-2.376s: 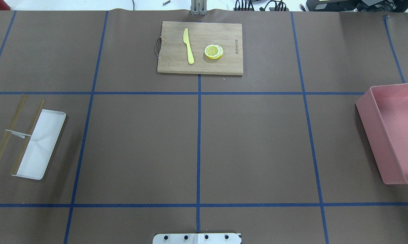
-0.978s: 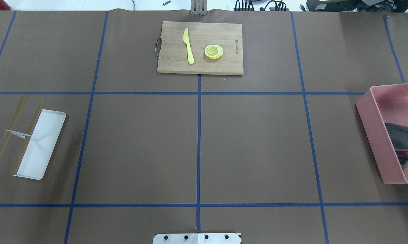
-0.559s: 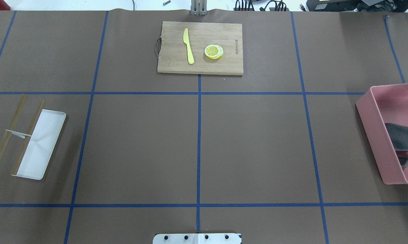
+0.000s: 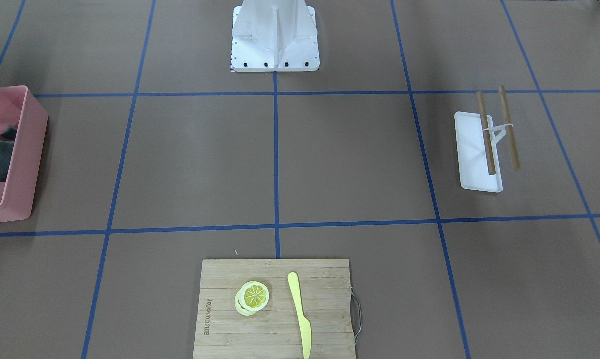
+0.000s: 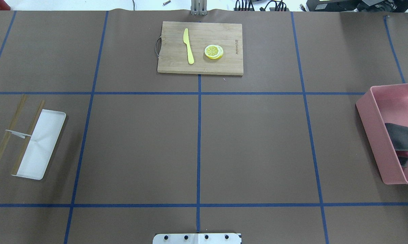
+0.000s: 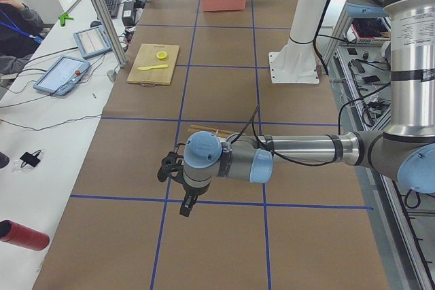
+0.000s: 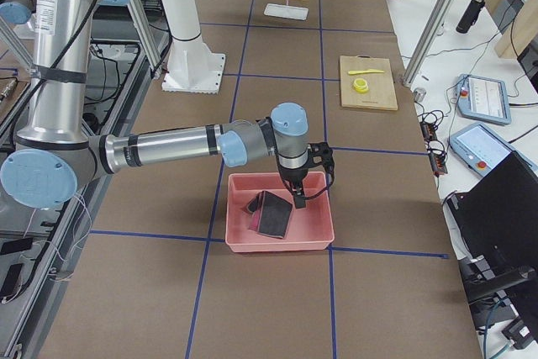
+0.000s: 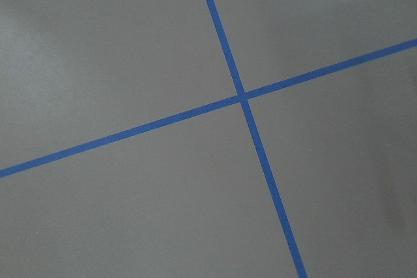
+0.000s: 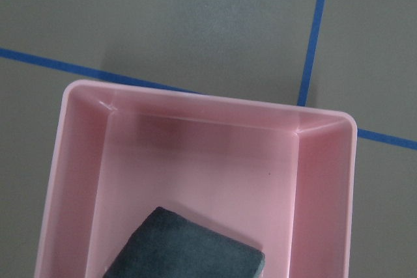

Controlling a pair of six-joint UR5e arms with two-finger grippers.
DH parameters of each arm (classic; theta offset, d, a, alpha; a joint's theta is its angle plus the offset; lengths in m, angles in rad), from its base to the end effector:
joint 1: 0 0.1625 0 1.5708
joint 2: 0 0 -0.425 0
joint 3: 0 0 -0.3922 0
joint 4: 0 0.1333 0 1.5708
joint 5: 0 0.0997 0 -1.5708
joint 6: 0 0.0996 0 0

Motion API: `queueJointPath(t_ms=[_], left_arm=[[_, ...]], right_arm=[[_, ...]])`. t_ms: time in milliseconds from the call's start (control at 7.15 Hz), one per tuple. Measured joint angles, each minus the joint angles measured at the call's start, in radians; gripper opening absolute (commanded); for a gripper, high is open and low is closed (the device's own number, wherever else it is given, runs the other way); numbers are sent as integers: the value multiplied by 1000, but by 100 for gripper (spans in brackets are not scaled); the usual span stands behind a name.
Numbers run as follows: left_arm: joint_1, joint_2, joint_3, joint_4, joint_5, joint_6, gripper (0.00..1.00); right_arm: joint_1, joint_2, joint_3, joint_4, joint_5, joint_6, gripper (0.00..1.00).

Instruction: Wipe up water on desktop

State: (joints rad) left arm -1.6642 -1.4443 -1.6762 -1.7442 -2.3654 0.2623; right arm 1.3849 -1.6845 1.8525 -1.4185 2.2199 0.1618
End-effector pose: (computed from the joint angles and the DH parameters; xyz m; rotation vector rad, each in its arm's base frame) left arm -0.1037 -0.4399 0.6462 0.2828 0.7565 0.2201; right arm -0.0128 -0.4637 0.5631 0.1930 -0.6874 -0.1270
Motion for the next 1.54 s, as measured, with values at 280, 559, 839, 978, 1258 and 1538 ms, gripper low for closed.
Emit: queueJointPath(t_ms=[280, 559, 839, 978, 1258, 1538], left_arm=[[0, 2, 1, 0, 0, 0, 98], [0, 3, 1, 0, 0, 0, 98], [0, 6, 0, 0, 0, 0, 98], [0, 9, 0, 0, -1, 0, 98], [0, 10, 0, 0, -1, 1, 98], [0, 10, 1, 0, -1, 0, 98]], right_arm=[[75, 41, -64, -18, -5, -33, 100], [125, -6, -79, -20, -15, -124, 100], [139, -43, -85, -27, -45, -135, 100], [142, -50, -83, -28, -51, -135, 100], [140, -26, -73, -100, -37, -157, 100], [140, 21, -57, -257, -26, -280, 100]])
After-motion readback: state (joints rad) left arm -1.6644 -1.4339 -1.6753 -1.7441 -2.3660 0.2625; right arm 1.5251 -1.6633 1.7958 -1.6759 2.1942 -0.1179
